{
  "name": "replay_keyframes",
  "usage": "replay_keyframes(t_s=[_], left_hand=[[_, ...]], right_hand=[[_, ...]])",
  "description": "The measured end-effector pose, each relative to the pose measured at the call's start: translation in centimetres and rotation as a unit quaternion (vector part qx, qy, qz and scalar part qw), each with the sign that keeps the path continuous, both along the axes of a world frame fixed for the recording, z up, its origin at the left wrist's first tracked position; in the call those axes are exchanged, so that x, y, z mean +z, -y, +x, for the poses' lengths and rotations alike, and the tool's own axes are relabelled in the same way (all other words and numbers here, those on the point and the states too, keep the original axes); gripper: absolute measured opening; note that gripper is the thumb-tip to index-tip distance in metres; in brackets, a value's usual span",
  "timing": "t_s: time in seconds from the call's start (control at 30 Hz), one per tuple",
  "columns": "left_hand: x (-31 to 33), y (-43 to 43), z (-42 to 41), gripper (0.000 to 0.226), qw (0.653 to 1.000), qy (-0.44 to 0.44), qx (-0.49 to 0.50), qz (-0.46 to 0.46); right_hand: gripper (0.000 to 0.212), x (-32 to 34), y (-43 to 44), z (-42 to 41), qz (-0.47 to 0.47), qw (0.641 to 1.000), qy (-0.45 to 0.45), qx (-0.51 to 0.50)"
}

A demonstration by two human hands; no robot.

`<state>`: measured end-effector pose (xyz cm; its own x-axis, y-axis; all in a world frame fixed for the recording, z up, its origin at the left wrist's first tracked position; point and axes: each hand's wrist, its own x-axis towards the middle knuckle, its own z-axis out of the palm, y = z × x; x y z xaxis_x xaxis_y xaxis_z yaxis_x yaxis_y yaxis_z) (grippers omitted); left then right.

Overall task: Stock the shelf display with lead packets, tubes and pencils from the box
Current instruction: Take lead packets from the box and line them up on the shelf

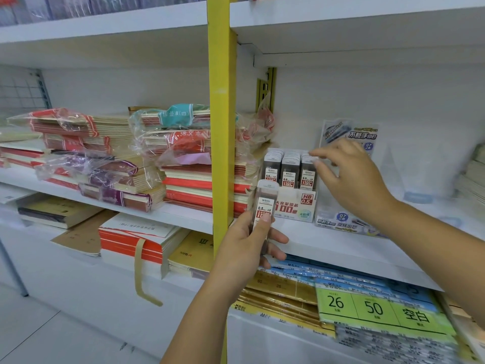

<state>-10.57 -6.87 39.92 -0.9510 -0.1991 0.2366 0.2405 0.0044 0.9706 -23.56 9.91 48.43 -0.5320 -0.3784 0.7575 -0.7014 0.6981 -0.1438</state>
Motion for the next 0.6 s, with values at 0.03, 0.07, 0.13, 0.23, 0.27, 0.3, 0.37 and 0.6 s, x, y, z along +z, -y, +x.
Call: replay_keyframes(t_s=[0.03, 0.07, 0.13, 0.23, 0.27, 0.3, 0.37, 0.6], left_hand=[[0.2, -0.2, -0.1, 0.019, 1.0, -0.002, -0.006, -0.003], [0.3, -0.4, -0.3, 0.02, 1.0, -0.003, -0.012, -0.005], [0.6, -1.0, -0.6, 0.021, 1.0, -0.004, -0.023, -0.008], [0.8, -1.6, -1.2, 0.021, 0.999, -0.01, -0.036, -0.004], [0.9, -1.7, -1.4, 0.021, 0.999, -0.016, -0.028, -0.008], [0.9, -1.8, -1.7, 0.019, 0.999, -0.027, -0.009, -0.021], [0.6, -1.7, -2.5, 0.017, 0.992, -0.067, 0.061, -0.086], [-0.8, -1.7, -4.7, 0.054, 0.865, -0.164, 0.2, -0.43]], right_hand=[[0.026, 0.0, 0.1, 1.2, -0.03, 0.998, 0.03, 0.047], [0.024, 0.0, 0.2, 2.4, -0.059, 0.989, 0.092, 0.105], [0.025, -0.1, 0.7, 4.5, -0.087, 0.943, 0.243, 0.211], [0.029, -0.8, 1.2, 5.3, -0.084, 0.908, 0.314, 0.266], [0.028, -0.8, 1.1, 5.2, -0.098, 0.909, 0.305, 0.267], [0.026, -0.7, 0.9, 4.9, -0.121, 0.909, 0.294, 0.268], [0.025, 0.1, 0.2, 4.0, -0.19, 0.913, 0.257, 0.255], [0.024, 2.8, -1.3, 0.7, -0.114, 0.984, 0.02, 0.135]])
